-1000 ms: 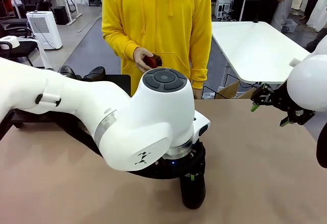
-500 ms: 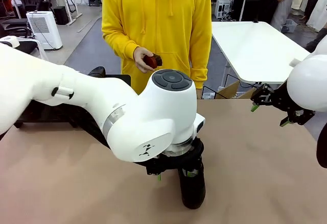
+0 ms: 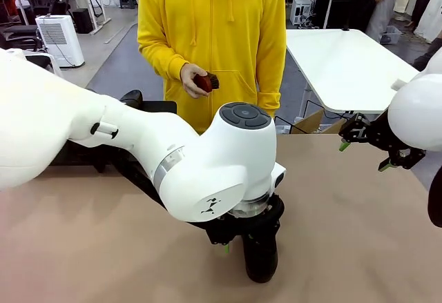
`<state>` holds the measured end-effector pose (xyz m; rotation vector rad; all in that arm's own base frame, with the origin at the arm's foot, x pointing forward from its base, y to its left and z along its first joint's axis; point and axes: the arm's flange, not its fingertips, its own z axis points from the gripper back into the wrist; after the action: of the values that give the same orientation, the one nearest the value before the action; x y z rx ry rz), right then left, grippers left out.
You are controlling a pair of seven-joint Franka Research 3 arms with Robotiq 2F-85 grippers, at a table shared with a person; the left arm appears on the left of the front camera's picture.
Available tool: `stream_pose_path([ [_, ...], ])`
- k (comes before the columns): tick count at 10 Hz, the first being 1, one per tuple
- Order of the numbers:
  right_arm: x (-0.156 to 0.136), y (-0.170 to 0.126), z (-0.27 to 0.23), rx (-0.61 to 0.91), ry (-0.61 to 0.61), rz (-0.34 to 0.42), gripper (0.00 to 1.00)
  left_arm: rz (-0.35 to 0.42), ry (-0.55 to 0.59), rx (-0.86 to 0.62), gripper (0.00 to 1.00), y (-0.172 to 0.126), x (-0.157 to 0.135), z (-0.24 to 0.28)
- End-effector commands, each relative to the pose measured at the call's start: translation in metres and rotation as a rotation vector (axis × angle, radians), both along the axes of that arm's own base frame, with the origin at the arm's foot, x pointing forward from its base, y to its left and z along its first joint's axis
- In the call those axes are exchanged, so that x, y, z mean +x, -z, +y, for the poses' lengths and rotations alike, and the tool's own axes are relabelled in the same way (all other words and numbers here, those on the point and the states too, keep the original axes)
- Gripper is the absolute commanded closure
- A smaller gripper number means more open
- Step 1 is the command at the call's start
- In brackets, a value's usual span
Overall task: Organize the shoes by placing them on the stand.
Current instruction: Place the Shoe from the middle of the table onto the Shoes Stand.
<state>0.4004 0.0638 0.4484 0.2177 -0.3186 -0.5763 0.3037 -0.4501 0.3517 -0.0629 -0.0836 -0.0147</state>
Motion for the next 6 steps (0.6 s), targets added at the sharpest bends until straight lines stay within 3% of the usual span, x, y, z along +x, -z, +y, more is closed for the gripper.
stream_pose_path([
  [1,-0.0005,0.0008,-0.0020,0.008,-0.024,-0.003,0.00,0.003,0.010,-0.009,0.87,-0.0038,0.0041,-0.0002],
  [2,-0.0005,0.0008,-0.0020,0.008,-0.024,-0.003,0.00,0.000,0.008,-0.012,1.00,-0.0051,0.0040,-0.0011],
  [6,-0.0005,0.0008,-0.0020,0.008,-0.024,-0.003,0.00,0.021,0.009,-0.012,1.00,0.0027,0.0053,-0.0047],
])
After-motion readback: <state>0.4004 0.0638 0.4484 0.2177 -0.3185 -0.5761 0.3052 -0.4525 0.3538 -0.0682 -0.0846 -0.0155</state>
